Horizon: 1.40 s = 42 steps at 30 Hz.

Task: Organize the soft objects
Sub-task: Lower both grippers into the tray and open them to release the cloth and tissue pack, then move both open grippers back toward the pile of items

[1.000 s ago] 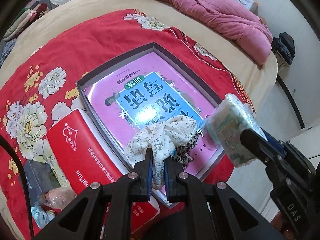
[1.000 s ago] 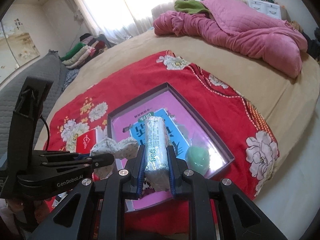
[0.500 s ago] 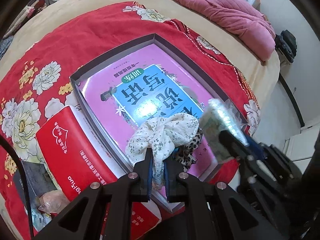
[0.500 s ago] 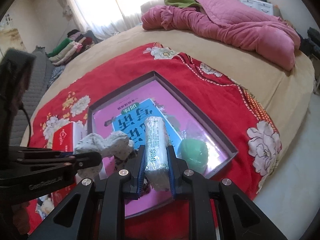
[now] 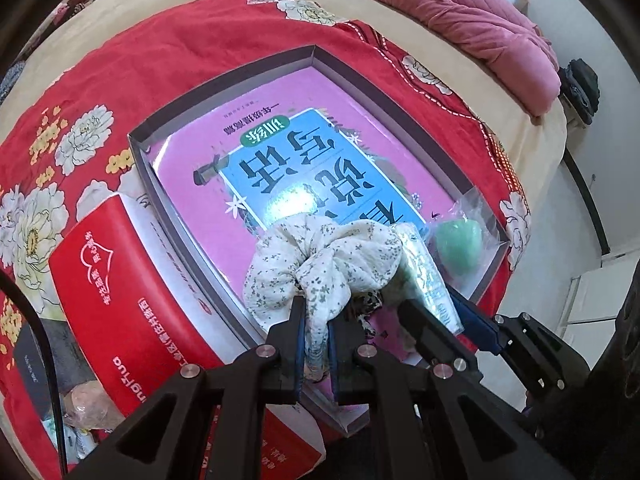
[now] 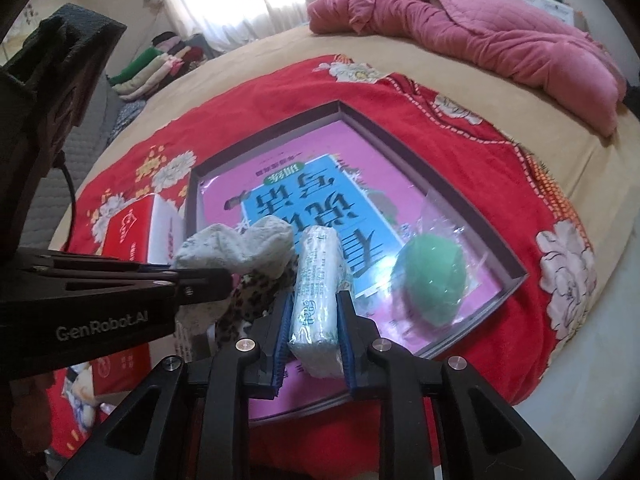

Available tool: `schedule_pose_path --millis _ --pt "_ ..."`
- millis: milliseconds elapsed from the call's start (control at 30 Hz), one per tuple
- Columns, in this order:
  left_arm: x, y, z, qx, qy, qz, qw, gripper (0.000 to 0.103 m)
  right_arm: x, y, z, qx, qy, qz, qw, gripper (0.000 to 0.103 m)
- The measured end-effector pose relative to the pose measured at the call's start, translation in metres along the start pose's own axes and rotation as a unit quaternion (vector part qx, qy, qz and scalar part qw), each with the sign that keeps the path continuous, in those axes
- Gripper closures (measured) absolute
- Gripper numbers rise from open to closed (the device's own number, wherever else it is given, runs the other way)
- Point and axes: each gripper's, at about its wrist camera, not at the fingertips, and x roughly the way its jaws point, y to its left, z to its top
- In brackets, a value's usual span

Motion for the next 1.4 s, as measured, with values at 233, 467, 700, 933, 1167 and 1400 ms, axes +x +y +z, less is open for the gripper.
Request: schedule_pose_path --millis 233,467,700,933,1167,1400 --pt "0.001 -0.001 0.0 0.001 0.002 -0.001 1.0 0.093 -0.004 -0.003 -0.004 0.001 0.004 0.003 1.0 0.066" --pt "0.001 -0.003 -0.002 0.006 0.005 -0.01 0.9999 0.093 -0.015 -0.019 0.0 0.016 -0.009 -0.028 0.999 0.065" --pt "0.002 -0.008 -0.005 0.018 0.007 -0.016 0.9997 0.093 -0.024 -0.033 0.001 0.035 -0.015 -0.035 0.999 0.059" --pt "-0.004 -0.014 -0.008 0.032 -0.003 -0.02 0.9993 0.066 -0.042 -0.043 0.005 0.049 -0.031 -0.042 0.997 0.059" --pt "-0.017 -0.017 -0.012 0.042 -0.017 -0.015 0.9989 0.057 -0.065 -0.046 0.013 0.056 -0.054 -0.04 0.996 0.05" --pt "-0.047 -0.019 -0.02 0.044 -0.052 -0.018 0.9975 0.047 -0.081 -0.039 0.018 0.046 -0.066 -0.041 0.996 0.045"
